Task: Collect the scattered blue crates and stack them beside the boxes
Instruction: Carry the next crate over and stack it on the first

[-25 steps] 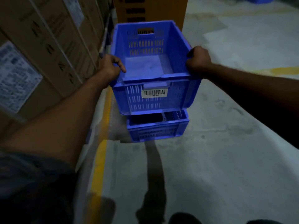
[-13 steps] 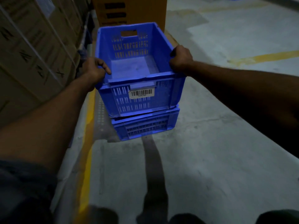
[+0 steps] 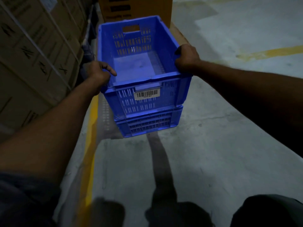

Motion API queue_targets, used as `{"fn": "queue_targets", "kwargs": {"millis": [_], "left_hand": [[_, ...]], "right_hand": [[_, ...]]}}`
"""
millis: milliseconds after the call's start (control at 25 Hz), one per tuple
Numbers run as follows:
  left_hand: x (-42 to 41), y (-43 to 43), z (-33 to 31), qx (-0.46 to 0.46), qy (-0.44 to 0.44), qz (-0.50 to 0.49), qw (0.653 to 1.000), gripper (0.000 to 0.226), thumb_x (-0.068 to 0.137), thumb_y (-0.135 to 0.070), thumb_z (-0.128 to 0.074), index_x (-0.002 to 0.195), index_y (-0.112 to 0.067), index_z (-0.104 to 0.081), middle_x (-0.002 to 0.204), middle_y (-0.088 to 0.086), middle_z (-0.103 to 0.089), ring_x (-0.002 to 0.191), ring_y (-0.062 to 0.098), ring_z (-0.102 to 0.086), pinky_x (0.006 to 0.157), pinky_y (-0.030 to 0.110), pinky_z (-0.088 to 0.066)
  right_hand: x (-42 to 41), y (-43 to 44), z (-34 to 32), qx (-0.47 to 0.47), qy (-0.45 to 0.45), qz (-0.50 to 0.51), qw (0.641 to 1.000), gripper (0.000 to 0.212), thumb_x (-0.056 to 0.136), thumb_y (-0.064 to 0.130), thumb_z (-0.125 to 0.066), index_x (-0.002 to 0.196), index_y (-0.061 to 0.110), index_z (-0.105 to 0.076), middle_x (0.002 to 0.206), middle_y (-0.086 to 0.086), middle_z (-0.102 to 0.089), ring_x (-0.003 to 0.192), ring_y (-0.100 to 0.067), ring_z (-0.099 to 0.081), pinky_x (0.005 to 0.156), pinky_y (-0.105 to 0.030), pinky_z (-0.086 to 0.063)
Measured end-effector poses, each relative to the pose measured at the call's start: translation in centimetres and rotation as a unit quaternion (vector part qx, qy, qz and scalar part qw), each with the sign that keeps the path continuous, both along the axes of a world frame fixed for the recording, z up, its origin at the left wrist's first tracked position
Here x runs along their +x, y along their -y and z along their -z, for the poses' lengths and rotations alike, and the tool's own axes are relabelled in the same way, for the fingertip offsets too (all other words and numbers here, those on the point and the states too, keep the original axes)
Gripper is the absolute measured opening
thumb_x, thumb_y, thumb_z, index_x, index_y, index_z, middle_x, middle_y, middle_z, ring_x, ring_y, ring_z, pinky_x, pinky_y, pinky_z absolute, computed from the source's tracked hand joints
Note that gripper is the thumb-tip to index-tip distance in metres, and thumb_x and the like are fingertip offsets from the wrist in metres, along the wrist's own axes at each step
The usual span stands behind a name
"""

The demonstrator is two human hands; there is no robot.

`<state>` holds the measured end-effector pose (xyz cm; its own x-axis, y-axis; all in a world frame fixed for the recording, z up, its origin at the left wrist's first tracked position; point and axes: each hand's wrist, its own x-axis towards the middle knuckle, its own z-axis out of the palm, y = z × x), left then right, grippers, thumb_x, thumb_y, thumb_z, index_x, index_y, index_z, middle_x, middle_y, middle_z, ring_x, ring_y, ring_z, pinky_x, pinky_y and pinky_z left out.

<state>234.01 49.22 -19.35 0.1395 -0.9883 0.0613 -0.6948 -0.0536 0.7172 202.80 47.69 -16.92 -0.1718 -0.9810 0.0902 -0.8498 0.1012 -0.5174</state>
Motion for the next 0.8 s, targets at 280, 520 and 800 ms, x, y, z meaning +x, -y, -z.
{"fn": "queue_targets", "kwargs": {"millis": [280,520,800], "left_hand": [[0.6,0.1,-0.1,-0.035,-0.024,-0.03,0.999,0.044,0.071,0.01,-0.038,0.062,-0.023,-0.065,0.078,0.035,-0.065,0.057,0.039,-0.055,0.055,0.039,-0.043],[1.1,0.3,0.6,-0.03,-0.008,-0.032,0.999,0.045,0.069,0.013,-0.04,0.059,-0.026,-0.061,0.071,0.022,-0.063,0.06,0.031,-0.055,0.057,0.037,-0.043],[0.9,-0.4,-0.4,-0.003,0.121,-0.039,0.992,0.035,0.069,-0.007,-0.049,0.087,-0.023,-0.075,0.109,0.019,-0.067,0.099,0.036,-0.064,0.086,0.043,-0.055]], "right_hand": [[0.2,0.7,-0.1,-0.022,0.034,0.017,0.999,0.04,0.085,0.01,-0.061,0.125,0.01,-0.059,0.136,-0.012,-0.055,0.122,-0.027,-0.056,0.1,-0.038,-0.05],[0.3,0.7,0.9,-0.017,0.017,0.012,1.0,0.044,0.082,0.01,-0.059,0.126,0.011,-0.06,0.137,-0.013,-0.055,0.122,-0.029,-0.056,0.101,-0.039,-0.05],[0.7,-1.3,-0.2,-0.021,-0.088,-0.009,0.996,0.042,0.083,0.013,-0.059,0.124,0.007,-0.064,0.13,-0.016,-0.061,0.12,-0.034,-0.056,0.095,-0.041,-0.052]]}}
